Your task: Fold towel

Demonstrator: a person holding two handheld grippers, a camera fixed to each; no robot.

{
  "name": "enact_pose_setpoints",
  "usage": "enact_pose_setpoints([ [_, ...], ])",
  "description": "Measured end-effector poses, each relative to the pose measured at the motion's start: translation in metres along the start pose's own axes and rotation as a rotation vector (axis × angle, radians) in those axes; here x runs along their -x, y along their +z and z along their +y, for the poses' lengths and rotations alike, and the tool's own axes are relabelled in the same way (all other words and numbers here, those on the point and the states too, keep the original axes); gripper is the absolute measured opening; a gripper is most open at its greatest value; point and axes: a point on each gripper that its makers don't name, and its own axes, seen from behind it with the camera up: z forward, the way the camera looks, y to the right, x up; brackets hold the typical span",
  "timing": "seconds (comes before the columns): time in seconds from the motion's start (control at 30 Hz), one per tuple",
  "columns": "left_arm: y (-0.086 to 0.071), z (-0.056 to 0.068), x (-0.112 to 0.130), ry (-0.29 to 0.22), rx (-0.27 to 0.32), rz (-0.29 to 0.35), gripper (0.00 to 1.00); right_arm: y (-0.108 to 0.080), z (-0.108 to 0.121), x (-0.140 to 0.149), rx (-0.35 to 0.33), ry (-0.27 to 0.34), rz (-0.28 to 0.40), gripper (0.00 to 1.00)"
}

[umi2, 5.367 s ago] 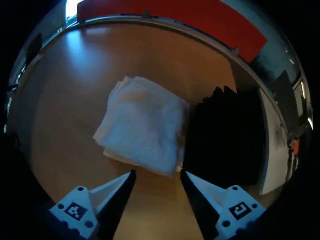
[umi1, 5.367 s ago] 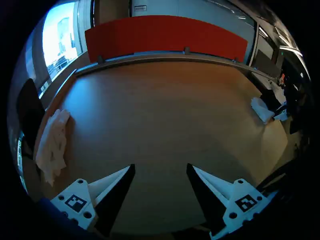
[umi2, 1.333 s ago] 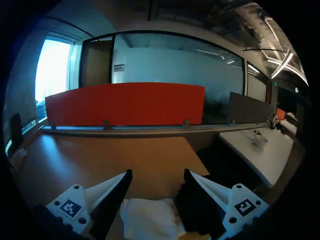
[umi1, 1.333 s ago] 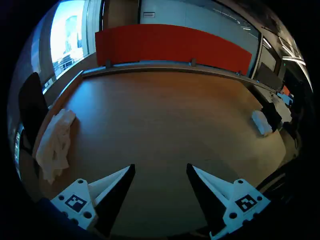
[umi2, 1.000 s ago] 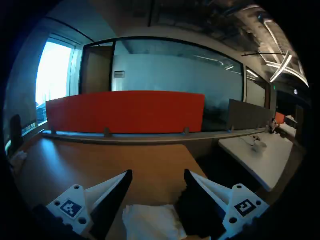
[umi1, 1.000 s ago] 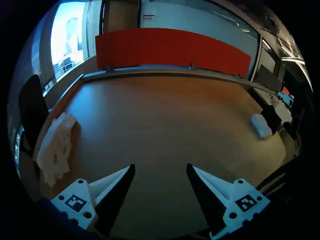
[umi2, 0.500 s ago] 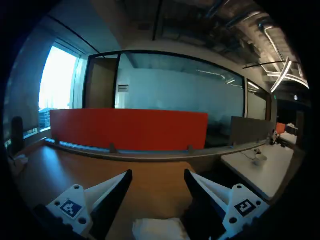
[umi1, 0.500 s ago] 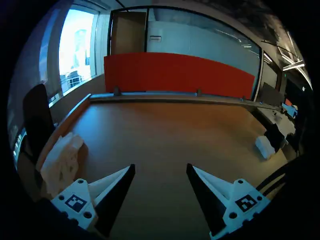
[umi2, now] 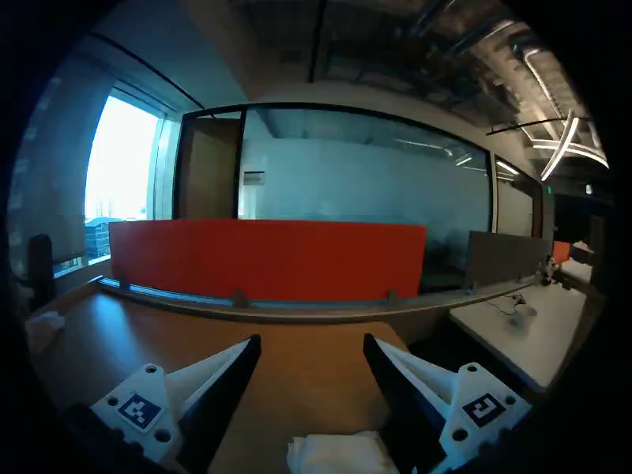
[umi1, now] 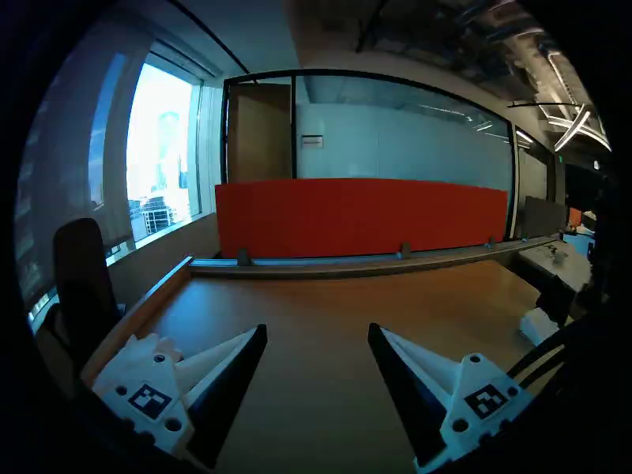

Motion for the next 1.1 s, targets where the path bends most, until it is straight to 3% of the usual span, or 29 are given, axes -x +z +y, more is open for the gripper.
enact_pose_setpoints([
  [0.4,0.024,-0.018,-0.043,0.012,-0.014,0.101,0.95,0.003,-0.057,-0.029,-0.045,0.008,0.058,1.00],
  [0.8,0.033,-0.023,-0.064,-0.005,-0.013,0.159,0.95,0.004,-0.121,-0.044,-0.084,0.026,0.087,1.00],
  [1.1,0.031,-0.029,-0.067,-0.005,-0.016,0.177,0.95,0.004,-0.134,-0.045,-0.090,0.045,0.088,1.00],
])
